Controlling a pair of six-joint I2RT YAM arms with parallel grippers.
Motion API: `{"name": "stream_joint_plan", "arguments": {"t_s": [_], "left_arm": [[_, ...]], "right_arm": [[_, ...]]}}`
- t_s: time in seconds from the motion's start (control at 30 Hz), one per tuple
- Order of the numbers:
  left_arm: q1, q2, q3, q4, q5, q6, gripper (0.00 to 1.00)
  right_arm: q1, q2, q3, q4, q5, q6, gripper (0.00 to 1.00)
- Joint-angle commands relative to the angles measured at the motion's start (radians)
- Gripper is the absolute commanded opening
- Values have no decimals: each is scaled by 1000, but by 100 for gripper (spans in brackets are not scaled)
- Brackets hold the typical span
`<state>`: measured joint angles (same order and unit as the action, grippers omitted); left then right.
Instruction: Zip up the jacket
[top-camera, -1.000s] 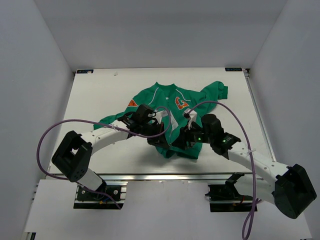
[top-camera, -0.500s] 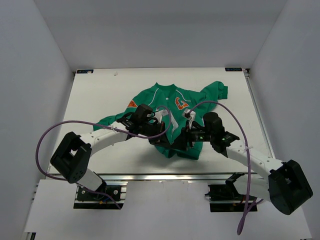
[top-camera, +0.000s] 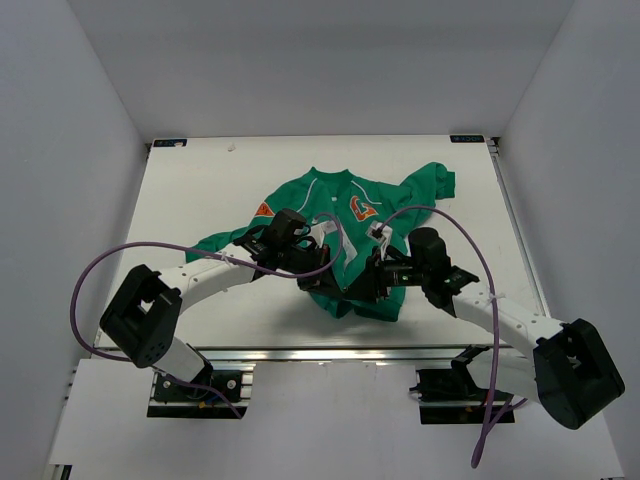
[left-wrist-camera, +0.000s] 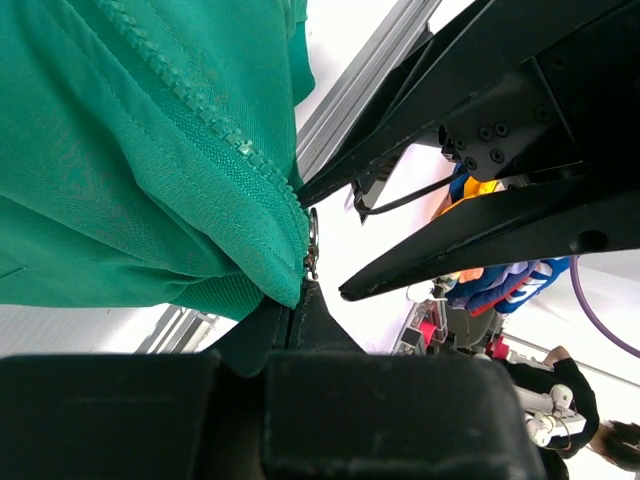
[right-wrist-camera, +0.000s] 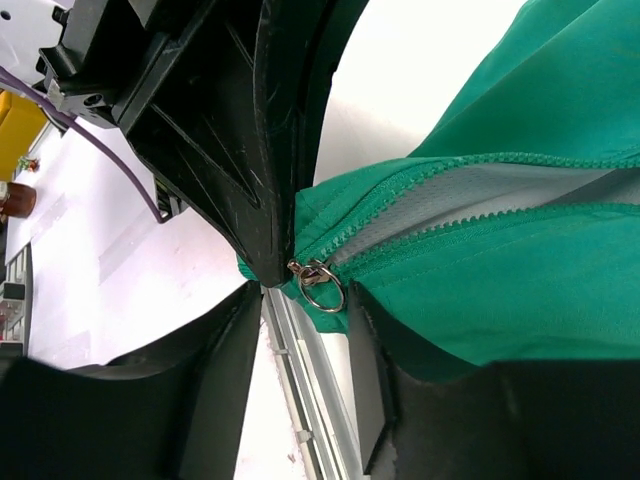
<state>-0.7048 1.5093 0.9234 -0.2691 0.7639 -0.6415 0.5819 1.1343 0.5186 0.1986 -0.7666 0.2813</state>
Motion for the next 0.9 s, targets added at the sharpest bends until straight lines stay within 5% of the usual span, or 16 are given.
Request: {"name": "stream_joint_plan", "arguments": {"t_s": [0.0,0.5,0.7,0.87], "left_arm": [[1,-49,6,13,9,-3,0],[1,-49,29,-19,-17,-3,0],[1,-35,38,-36,-26,-1,0],[2,-23,43,-42,-29,0,0]], "right_arm": [[-1,-19,-12,25,-51,32,45],[-1,-7,6,16,0,55,1],[-1,-19,24,-23,16,42,2],[1,-57,40,-79,64,9,15]]}}
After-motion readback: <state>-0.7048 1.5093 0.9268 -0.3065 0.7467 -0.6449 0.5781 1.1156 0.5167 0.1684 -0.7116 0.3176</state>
